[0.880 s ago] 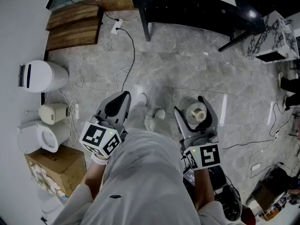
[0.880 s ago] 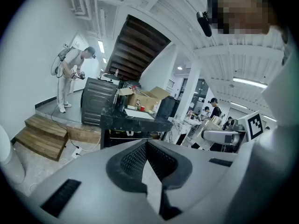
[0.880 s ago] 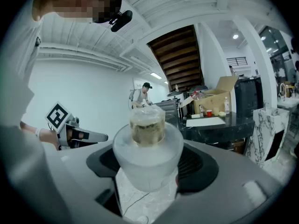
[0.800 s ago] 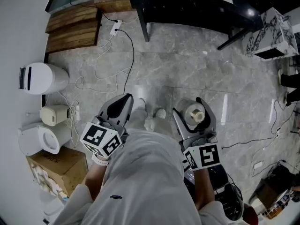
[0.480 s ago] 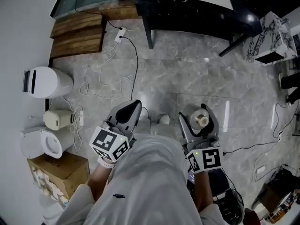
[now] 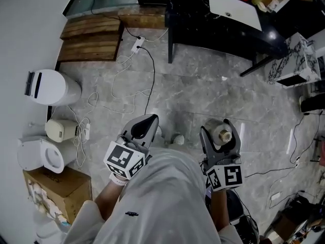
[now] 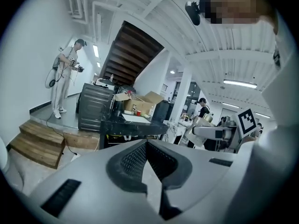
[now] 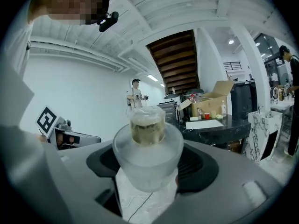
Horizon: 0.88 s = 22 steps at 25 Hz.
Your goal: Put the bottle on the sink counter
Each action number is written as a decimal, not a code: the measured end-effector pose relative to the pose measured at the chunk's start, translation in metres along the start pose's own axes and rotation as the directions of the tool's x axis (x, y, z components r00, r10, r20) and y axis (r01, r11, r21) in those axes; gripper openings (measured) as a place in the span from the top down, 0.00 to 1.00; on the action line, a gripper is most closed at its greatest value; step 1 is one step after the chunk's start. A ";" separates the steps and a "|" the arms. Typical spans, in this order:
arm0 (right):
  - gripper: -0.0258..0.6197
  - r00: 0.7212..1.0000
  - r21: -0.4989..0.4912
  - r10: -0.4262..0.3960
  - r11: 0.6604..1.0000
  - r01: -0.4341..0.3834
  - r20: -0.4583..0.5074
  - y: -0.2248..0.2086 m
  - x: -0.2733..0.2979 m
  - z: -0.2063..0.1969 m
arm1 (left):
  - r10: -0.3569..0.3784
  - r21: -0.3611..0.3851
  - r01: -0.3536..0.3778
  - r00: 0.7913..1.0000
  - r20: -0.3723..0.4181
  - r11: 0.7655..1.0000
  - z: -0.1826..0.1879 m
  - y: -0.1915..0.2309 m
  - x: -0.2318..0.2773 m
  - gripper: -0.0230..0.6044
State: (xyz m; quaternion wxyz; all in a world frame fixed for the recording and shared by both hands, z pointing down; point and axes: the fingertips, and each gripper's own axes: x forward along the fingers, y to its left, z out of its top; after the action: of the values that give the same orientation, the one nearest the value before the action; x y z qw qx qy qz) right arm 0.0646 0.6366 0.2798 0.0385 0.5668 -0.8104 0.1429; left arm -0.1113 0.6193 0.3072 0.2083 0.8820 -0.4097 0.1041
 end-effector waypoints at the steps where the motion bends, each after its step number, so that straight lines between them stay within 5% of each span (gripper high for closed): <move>1: 0.43 1.000 -0.001 0.000 1.000 0.000 0.001 0.002 0.004 0.001 | 0.006 -0.003 -0.006 1.000 0.005 1.000 0.002 0.006 -0.002 0.95; 22: 0.43 0.998 -0.013 -0.054 0.998 0.054 0.014 0.034 0.090 0.019 | -0.053 0.042 0.053 0.999 -0.005 0.998 0.029 0.094 -0.003 0.95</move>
State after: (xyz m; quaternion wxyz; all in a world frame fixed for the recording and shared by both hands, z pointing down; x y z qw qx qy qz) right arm 0.0025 0.5605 0.2756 0.0403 0.5893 -0.7960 0.1327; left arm -0.1844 0.5543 0.3071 0.1933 0.8966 -0.3834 0.1087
